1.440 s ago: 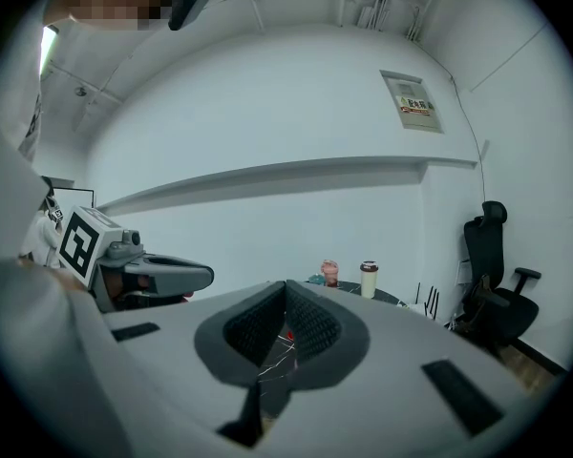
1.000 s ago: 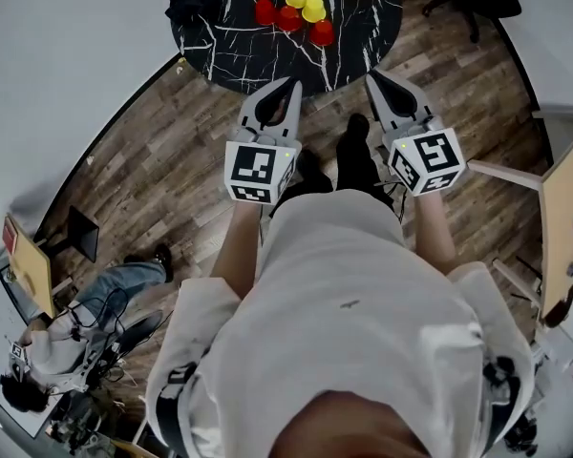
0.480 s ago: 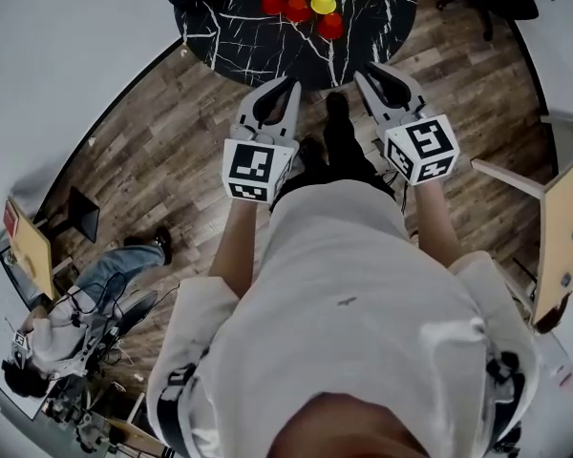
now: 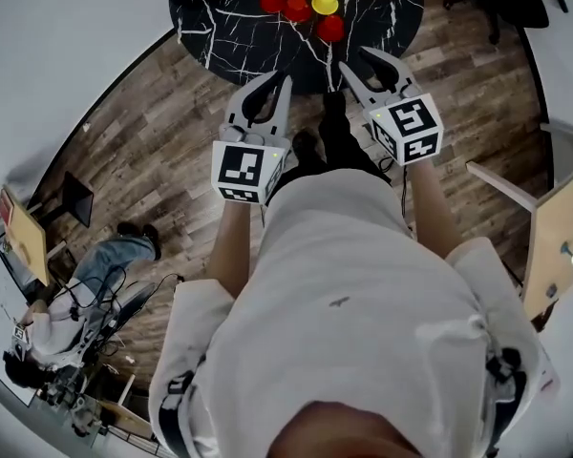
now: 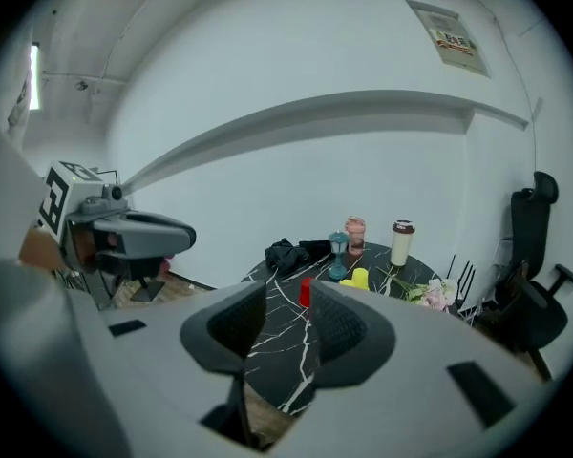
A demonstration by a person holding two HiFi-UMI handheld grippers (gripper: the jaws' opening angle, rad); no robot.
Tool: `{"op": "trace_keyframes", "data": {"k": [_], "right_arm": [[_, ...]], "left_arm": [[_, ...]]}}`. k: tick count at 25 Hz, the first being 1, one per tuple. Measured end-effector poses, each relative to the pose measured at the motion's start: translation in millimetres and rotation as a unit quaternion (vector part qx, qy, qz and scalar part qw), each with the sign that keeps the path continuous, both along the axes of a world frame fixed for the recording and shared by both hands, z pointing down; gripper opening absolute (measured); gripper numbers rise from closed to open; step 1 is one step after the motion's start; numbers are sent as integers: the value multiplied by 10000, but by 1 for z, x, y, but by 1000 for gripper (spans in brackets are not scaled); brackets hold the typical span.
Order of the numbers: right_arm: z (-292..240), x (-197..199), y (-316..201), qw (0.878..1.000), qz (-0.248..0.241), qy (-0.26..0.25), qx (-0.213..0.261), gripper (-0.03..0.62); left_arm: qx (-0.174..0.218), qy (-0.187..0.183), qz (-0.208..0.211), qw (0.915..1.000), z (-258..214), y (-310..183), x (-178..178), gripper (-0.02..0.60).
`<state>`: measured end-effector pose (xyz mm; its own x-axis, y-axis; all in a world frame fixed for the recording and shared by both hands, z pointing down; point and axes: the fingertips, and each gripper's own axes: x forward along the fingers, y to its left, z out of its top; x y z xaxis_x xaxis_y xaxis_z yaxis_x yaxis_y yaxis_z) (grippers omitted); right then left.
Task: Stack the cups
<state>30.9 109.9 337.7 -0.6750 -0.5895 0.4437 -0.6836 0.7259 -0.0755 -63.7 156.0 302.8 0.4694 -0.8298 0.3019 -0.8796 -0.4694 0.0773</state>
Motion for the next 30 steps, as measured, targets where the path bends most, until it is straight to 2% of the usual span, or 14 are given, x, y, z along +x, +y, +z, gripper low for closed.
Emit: {"op": "trace_keyframes", "data": {"k": [4, 16, 24, 30], "right_arm": [[24, 1, -22, 9986, -199, 494, -38, 141], [83, -1, -87, 9902, -796, 1110, -288, 182], [131, -8, -112, 9784, -1237, 1591, -462, 207], [173, -10, -118, 9616, -1616, 2125, -644, 210]], "left_arm": [[-39, -17, -41, 10000, 0, -16, 8, 6], [-111, -212, -295, 9993, -4, -72, 25, 6], [-233, -376, -542, 9976, -1, -95, 25, 6], [-385, -435, -766, 9954, 4, -104, 22, 6]]}}
